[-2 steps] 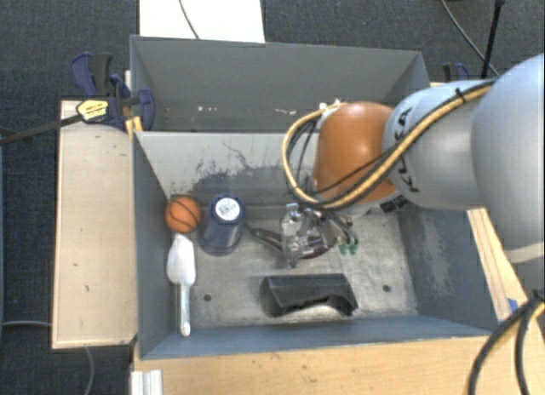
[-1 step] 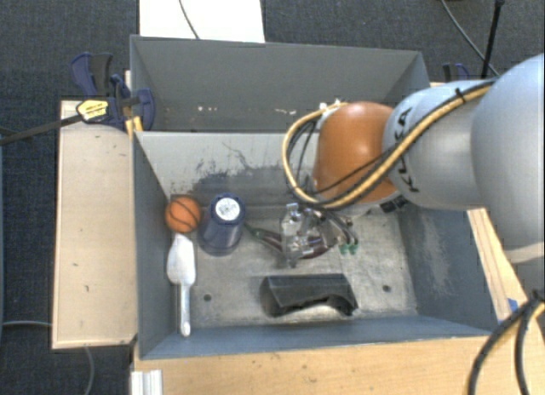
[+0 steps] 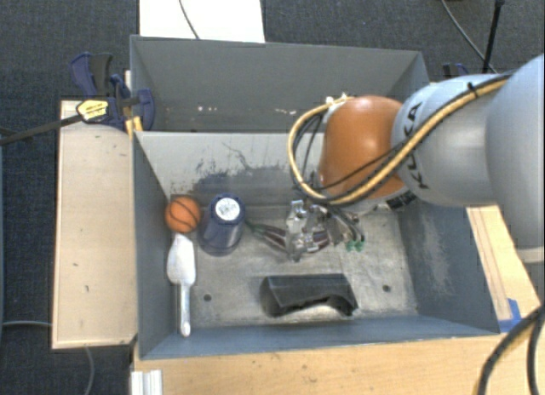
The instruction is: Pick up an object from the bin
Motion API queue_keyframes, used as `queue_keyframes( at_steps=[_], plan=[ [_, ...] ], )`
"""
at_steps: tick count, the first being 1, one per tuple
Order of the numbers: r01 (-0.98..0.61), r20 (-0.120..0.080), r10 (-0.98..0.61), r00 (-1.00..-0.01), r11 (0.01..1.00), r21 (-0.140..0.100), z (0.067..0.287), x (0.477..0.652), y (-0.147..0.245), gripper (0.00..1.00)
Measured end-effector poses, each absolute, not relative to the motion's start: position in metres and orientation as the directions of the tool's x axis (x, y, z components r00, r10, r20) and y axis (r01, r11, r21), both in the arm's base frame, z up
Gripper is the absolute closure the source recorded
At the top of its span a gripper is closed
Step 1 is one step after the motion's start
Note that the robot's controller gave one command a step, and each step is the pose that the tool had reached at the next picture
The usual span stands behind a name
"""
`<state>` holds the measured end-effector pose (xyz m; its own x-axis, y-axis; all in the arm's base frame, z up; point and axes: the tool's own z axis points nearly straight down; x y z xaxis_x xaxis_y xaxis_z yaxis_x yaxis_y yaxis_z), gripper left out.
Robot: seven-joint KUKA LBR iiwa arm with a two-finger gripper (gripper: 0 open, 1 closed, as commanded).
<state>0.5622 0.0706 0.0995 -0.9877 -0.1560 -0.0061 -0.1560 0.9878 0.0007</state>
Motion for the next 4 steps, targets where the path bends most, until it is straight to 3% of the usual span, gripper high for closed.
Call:
queue_keyframes(
  at_steps=[1,2,3,4],
  plan=[
    [-0.150,0.003,-0.150,-0.989,0.989,0.001,0.150,0.560,0.068,1.00],
    [-0.271,-0.003,-0.271,-0.963,0.963,0.000,0.157,0.562,0.060,0.00],
    [-0.326,-0.002,-0.326,-0.945,0.945,0.000,0.139,0.562,0.056,0.00],
    [-0.414,-0.008,-0.414,-0.910,0.910,-0.004,0.075,0.581,0.057,1.00]
  ],
)
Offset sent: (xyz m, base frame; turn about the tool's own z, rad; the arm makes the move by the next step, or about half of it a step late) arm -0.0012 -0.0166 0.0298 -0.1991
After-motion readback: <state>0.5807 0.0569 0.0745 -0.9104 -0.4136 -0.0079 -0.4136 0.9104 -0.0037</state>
